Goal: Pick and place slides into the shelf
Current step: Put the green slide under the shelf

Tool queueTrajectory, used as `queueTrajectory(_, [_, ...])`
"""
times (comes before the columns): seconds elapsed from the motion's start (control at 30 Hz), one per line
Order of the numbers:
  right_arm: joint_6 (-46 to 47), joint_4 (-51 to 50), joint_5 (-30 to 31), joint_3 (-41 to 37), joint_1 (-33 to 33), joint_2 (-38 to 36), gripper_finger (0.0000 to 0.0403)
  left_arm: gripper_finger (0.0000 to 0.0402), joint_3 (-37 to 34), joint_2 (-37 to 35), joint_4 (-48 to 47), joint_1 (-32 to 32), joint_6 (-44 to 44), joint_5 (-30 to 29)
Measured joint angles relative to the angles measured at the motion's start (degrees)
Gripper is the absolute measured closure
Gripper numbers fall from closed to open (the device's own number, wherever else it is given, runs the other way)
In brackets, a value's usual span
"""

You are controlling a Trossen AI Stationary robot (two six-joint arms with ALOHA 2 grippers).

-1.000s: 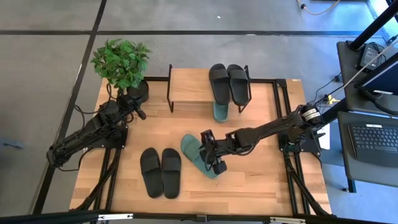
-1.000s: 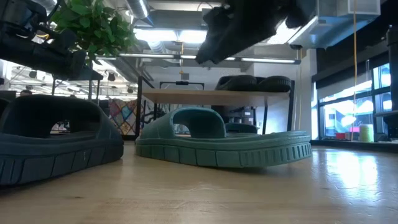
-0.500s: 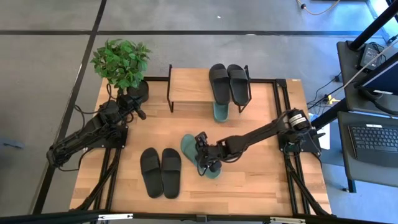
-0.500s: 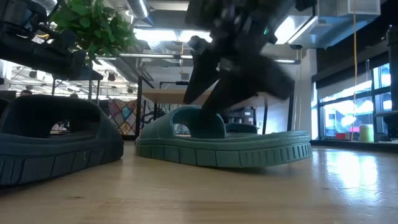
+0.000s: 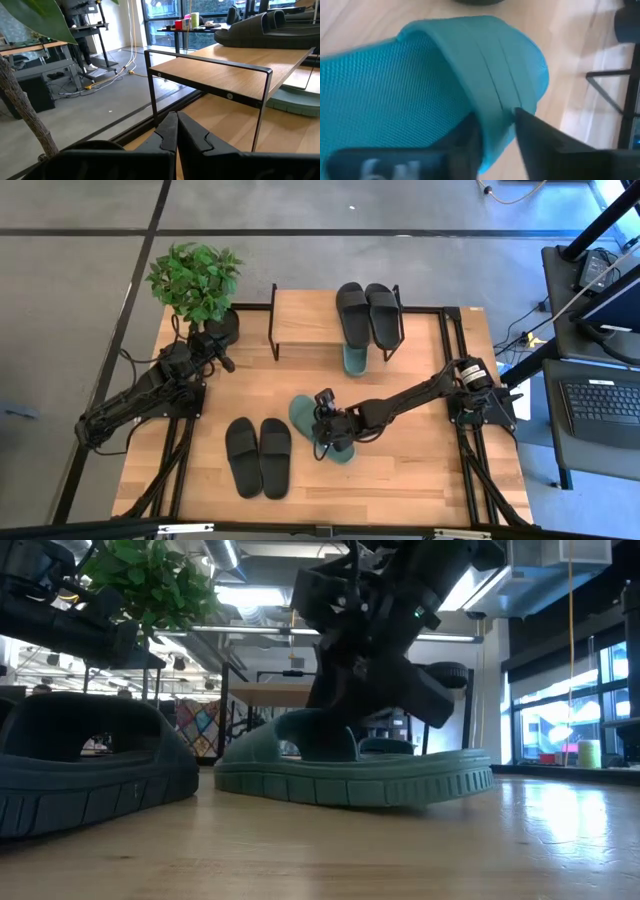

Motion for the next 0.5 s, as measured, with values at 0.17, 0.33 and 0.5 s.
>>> queueTrajectory(0.17, [4.8,0.1,0.3,0.0,-0.5,-0.1,0.0385,0.0401,0.0,0.0,0.0,0.0,0.0,0.0])
queueTrajectory(0.33, [14.9,-3.4,6.9,1.4,-2.2,-1.3,0.0386,0.0401,0.0,0.0,0.0,0.0,0.0,0.0])
queueTrajectory(0.5, [23.0,-8.8,14.9,5.7,-4.8,-2.1,0.0386,0.0401,0.0,0.0,0.0,0.0,0.0,0.0])
